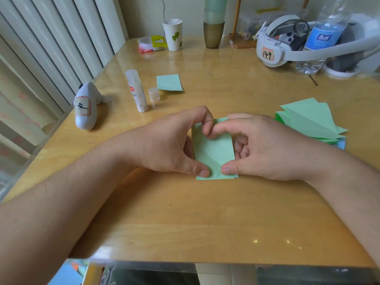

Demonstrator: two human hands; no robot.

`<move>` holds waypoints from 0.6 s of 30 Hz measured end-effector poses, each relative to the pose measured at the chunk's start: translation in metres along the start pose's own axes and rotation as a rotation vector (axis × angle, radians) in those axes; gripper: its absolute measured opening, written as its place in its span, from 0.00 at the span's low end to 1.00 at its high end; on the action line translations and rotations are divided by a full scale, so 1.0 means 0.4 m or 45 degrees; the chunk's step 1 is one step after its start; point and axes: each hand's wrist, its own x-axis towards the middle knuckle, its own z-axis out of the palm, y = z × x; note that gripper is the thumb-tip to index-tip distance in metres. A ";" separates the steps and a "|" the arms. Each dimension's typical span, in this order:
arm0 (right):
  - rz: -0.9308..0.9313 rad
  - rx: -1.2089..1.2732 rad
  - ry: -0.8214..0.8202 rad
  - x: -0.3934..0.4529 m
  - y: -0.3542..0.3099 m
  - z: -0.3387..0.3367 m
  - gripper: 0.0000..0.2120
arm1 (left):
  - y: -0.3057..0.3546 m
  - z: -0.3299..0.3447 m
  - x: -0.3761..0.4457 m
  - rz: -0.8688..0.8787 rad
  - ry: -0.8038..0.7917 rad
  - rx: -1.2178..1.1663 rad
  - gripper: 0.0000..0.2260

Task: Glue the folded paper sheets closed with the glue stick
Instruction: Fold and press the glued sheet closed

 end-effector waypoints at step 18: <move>-0.013 -0.002 -0.031 0.002 0.011 0.000 0.31 | -0.005 -0.001 0.001 -0.008 -0.013 0.001 0.29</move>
